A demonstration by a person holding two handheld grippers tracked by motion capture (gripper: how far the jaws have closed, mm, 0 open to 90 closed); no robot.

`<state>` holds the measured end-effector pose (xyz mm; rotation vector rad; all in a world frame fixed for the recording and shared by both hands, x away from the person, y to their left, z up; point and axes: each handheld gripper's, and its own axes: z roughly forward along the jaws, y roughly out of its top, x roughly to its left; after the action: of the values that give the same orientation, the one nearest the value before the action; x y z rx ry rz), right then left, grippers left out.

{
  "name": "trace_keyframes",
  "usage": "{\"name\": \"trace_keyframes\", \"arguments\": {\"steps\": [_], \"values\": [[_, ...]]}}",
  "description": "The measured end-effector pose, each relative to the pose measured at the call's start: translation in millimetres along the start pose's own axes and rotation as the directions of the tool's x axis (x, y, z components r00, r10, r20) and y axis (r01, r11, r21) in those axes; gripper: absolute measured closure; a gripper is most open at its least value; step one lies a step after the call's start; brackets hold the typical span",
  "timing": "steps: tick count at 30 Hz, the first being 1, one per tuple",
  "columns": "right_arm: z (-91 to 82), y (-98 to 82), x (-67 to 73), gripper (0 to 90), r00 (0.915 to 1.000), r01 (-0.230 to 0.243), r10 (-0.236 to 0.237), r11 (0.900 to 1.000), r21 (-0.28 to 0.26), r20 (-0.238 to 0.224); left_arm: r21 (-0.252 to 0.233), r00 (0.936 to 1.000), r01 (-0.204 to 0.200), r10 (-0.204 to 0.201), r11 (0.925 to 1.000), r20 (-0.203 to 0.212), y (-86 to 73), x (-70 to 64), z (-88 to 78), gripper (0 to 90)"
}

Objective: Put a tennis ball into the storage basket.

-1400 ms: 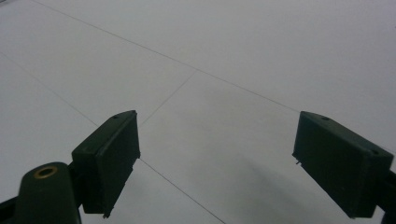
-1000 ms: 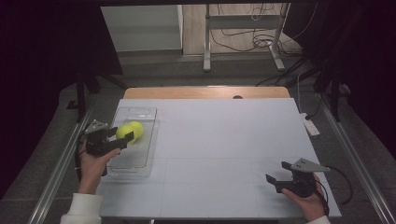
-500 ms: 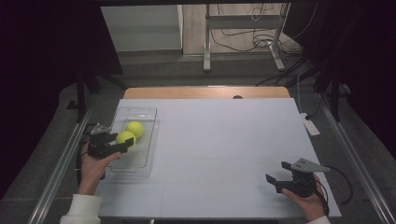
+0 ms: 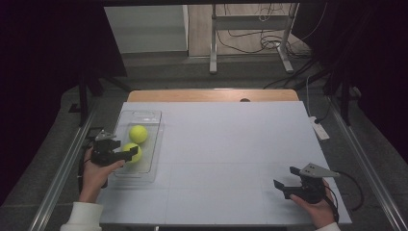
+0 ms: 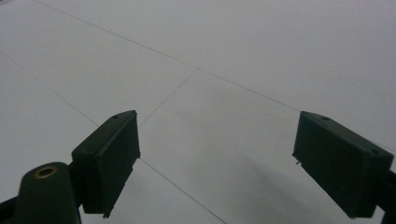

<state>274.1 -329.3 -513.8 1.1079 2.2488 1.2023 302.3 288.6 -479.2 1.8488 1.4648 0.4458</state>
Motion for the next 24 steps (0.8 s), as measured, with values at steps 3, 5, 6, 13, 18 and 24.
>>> {"name": "trace_keyframes", "arguments": {"steps": [3,5,6,13,18,24], "values": [[0.2,0.0,0.2,14.4,1.0000,0.001,-0.001,1.000,0.001,0.000,-0.033,0.9999,0.013,-0.013,0.9994,0.006,1.4,-0.1,-4.0,12.5],[0.3,0.0,0.2,14.4,1.0000,0.001,-0.001,1.000,0.001,0.000,-0.043,0.9998,0.019,-0.018,0.9989,0.013,1.9,-0.5,-4.9,11.0],[0.3,0.0,0.2,14.4,1.0000,0.001,-0.001,1.000,0.001,0.000,-0.043,0.9998,0.019,-0.018,0.9989,0.013,1.9,-0.5,-4.9,10.4],[0.3,-0.2,-0.4,14.4,1.0000,0.000,0.000,1.000,0.001,-0.001,-0.095,0.9986,0.009,-0.004,0.9954,0.052,2.8,-3.5,-7.9,8.9],[0.9,-0.9,-2.2,14.4,0.9999,-0.010,0.010,1.000,0.001,-0.002,-0.136,0.9955,0.008,0.005,0.9907,0.094,2.9,-5.1,-10.4,9.1],[1.5,-1.6,-4.1,14.5,0.9998,-0.020,0.020,1.000,0.002,-0.003,-0.154,0.9934,0.005,0.013,0.9881,0.114,2.1,-8.1,-9.7,9.4]]}}
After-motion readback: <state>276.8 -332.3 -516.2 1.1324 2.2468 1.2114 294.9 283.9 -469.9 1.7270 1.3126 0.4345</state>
